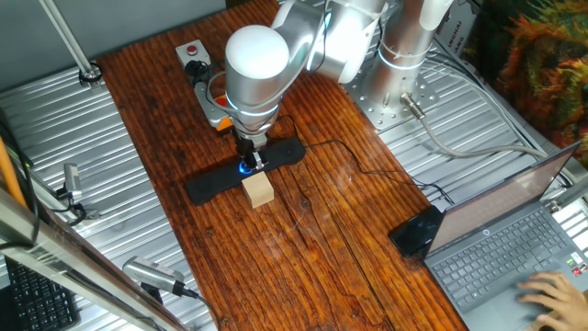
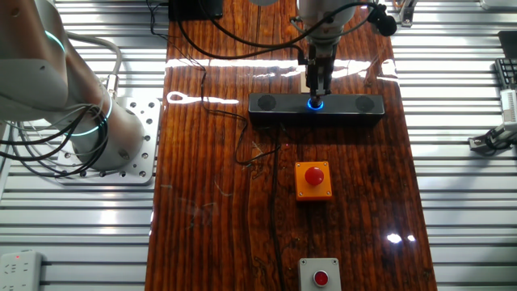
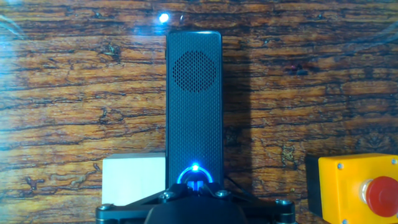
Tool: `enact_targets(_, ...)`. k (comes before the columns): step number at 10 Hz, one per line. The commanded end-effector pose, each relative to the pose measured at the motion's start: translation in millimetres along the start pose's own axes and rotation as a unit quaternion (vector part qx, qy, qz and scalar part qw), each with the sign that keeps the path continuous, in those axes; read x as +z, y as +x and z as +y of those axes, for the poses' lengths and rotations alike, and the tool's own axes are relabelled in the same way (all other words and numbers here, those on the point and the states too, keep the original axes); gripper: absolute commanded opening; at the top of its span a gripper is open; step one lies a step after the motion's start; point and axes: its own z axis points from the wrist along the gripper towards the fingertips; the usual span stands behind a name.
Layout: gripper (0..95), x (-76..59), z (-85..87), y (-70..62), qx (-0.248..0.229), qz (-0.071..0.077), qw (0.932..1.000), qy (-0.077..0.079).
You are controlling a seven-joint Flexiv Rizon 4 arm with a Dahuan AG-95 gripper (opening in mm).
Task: Turn the knob to decrease the volume of the speaker
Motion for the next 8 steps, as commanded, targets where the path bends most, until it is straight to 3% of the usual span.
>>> enact_targets(1,0.0,-0.4,-0.5,-0.1,0.000,-0.003,1.0000,0.005)
enact_targets(2,0.0,-0.4,-0.5,-0.1,-0.003,-0.002,1.0000,0.009)
enact_targets(3,19.0,-0.4,-0.5,-0.1,-0.005,-0.002,0.9999,0.011)
enact_targets(8,19.0,-0.4,-0.5,-0.1,-0.009,-0.001,0.9999,0.012)
